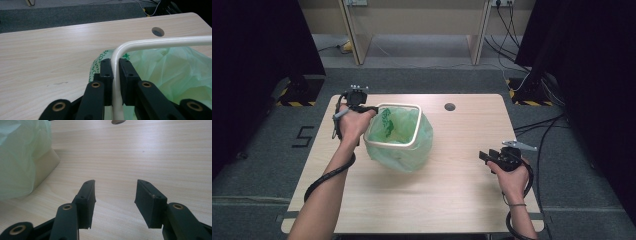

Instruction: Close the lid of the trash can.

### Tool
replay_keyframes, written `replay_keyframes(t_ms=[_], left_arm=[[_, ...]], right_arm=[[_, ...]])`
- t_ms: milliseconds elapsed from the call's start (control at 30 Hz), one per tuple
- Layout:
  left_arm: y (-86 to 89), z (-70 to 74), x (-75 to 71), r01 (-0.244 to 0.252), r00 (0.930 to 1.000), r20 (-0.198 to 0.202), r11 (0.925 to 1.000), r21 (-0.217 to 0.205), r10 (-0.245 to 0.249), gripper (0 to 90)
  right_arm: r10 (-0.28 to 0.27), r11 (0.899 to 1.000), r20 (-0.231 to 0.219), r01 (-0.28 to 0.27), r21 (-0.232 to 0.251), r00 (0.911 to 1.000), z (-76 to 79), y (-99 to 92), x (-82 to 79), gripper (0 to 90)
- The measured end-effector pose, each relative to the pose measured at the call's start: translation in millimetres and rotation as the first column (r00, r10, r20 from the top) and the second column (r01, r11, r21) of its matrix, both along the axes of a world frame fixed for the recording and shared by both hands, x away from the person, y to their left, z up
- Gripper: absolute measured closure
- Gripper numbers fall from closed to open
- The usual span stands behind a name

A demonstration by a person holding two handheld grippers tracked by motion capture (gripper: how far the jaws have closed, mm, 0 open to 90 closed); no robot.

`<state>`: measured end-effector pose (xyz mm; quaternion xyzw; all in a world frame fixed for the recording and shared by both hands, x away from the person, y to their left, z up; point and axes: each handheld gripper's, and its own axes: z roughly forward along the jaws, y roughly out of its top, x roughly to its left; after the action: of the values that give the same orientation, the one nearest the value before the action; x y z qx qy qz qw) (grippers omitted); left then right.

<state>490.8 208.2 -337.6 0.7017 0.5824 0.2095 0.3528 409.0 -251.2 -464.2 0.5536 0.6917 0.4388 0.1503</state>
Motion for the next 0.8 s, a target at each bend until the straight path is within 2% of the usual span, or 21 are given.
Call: replay_keyframes(t_ms=[500, 800], left_arm=[[-5.4, -6.2, 7.9, -0.005, 0.9996, -0.027, 0.9999, 0.012, 0.005, 81.4], [-7.9, -7.3, 10.4, 0.000, 0.9997, -0.026, 0.9997, 0.025, 0.001, 81.4]], right_arm=[[0.001, 1.000, 0.001, -0.001, -0.002, 1.0000, -1.4, -0.6, -0.4, 50.2], [0.003, 1.000, -0.002, -0.003, 0.001, 1.0000, -2.1, 0.5, -0.1, 50.2]])
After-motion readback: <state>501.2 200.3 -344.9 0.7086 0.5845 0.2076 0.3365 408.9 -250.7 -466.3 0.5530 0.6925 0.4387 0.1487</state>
